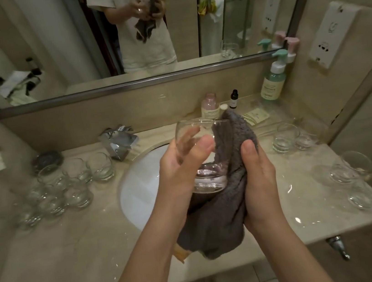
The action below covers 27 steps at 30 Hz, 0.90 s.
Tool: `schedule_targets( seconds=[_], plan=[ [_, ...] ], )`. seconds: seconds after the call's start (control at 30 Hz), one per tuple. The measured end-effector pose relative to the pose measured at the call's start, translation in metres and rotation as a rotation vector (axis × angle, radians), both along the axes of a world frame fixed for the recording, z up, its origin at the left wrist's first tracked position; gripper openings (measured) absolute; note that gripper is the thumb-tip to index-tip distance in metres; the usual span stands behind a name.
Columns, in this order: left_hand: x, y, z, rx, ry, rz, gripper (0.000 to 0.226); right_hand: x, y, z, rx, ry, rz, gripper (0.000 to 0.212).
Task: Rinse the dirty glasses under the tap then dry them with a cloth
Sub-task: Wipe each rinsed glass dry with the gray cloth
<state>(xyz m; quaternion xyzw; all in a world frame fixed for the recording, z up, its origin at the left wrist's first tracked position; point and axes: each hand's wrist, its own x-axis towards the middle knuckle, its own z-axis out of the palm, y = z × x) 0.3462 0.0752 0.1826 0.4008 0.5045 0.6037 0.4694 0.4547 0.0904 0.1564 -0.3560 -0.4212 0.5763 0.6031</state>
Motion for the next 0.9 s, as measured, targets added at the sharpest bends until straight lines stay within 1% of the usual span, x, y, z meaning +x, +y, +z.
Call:
schedule_targets(
  seconds=[0.07,0.1,0.17,0.2,0.23,0.3,0.33,0.4,0.47,0.5,0.57,0.63,0.67,0.73,0.77,0.83,0.9],
  plan=[
    [-0.009,0.000,-0.002,0.018,0.076,0.063,0.069,-0.007,-0.001,-0.003,-0.020,0.018,0.011,0.028],
    [-0.014,-0.001,-0.004,0.028,0.105,0.093,0.069,-0.010,-0.002,-0.004,-0.012,0.012,0.017,0.028],
    [-0.020,-0.007,-0.009,0.051,0.149,0.136,0.061,-0.019,-0.004,-0.004,0.010,-0.027,0.019,0.030],
    [-0.022,-0.011,-0.010,0.060,0.153,0.144,0.057,-0.024,-0.005,-0.002,0.021,-0.052,0.019,0.034],
    [-0.024,-0.013,-0.011,0.064,0.145,0.146,0.059,-0.030,-0.006,-0.001,0.027,-0.078,0.018,0.040],
    [-0.031,-0.015,-0.011,0.083,0.140,0.144,0.077,-0.041,-0.011,-0.003,0.019,-0.096,0.012,0.059],
    [-0.035,-0.014,-0.012,0.090,0.119,0.133,0.082,-0.045,-0.013,-0.004,0.014,-0.091,0.011,0.065],
    [-0.045,-0.014,-0.011,0.073,-0.006,0.085,0.083,-0.053,-0.016,-0.004,0.005,-0.072,0.008,0.066],
    [-0.051,-0.017,-0.008,0.042,-0.152,-0.001,0.082,-0.059,-0.016,-0.003,-0.011,-0.041,0.007,0.059],
    [-0.053,-0.019,-0.007,0.030,-0.192,-0.033,0.079,-0.060,-0.015,-0.002,-0.013,-0.033,0.009,0.054],
    [-0.056,-0.022,-0.007,0.022,-0.148,-0.045,0.070,-0.063,-0.015,-0.001,-0.027,-0.023,0.008,0.043],
    [-0.060,-0.020,-0.009,0.023,-0.030,0.020,0.063,-0.067,-0.015,-0.002,-0.061,0.001,0.012,0.032],
    [-0.062,-0.019,-0.010,0.033,0.032,0.063,0.062,-0.068,-0.015,-0.002,-0.069,-0.004,0.004,0.034],
    [-0.065,-0.020,-0.012,0.057,0.125,0.125,0.061,-0.070,-0.015,-0.004,-0.053,-0.029,-0.009,0.050],
    [-0.066,-0.022,-0.013,0.068,0.153,0.142,0.059,-0.070,-0.014,-0.004,-0.042,-0.041,-0.012,0.053],
    [-0.066,-0.025,-0.014,0.088,0.162,0.152,0.055,-0.072,-0.014,-0.003,-0.010,-0.075,-0.002,0.056],
    [-0.067,-0.025,-0.015,0.109,0.149,0.145,0.061,-0.076,-0.016,-0.003,0.015,-0.090,0.014,0.062]
  ],
)
